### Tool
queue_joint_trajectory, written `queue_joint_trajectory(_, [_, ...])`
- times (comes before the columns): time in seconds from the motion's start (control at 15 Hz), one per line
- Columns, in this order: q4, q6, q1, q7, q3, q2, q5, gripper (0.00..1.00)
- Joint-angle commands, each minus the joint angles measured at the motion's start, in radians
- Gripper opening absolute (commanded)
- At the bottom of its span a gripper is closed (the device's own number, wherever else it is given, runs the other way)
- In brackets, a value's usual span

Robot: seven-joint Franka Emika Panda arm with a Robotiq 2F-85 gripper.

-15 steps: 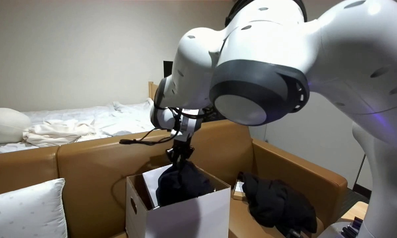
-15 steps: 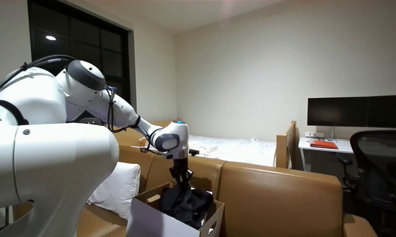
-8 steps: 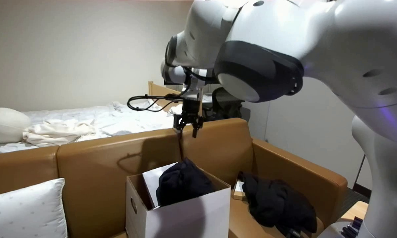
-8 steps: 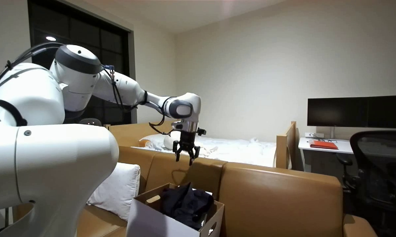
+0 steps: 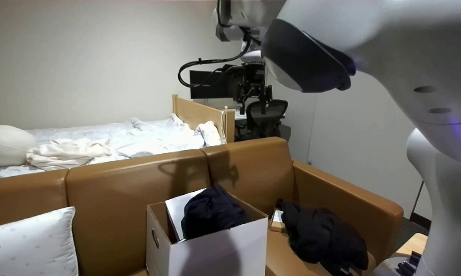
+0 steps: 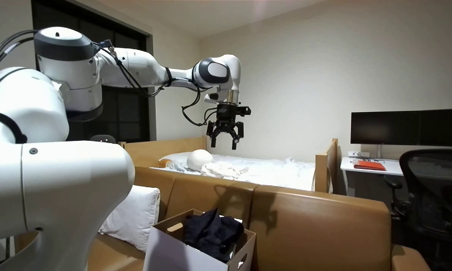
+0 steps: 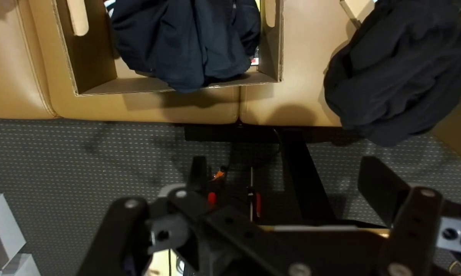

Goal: Put the jersey in the box

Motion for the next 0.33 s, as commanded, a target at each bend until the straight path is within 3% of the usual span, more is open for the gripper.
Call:
queue_joint_trajectory(0.0, [0.000, 0.005, 0.001, 0.000, 0.000, -0.011, -0.009, 1.00])
queue_joint_trajectory(0.27, [0.000, 0.008, 0.002, 0.000, 0.006, -0.015, -0.010, 1.00])
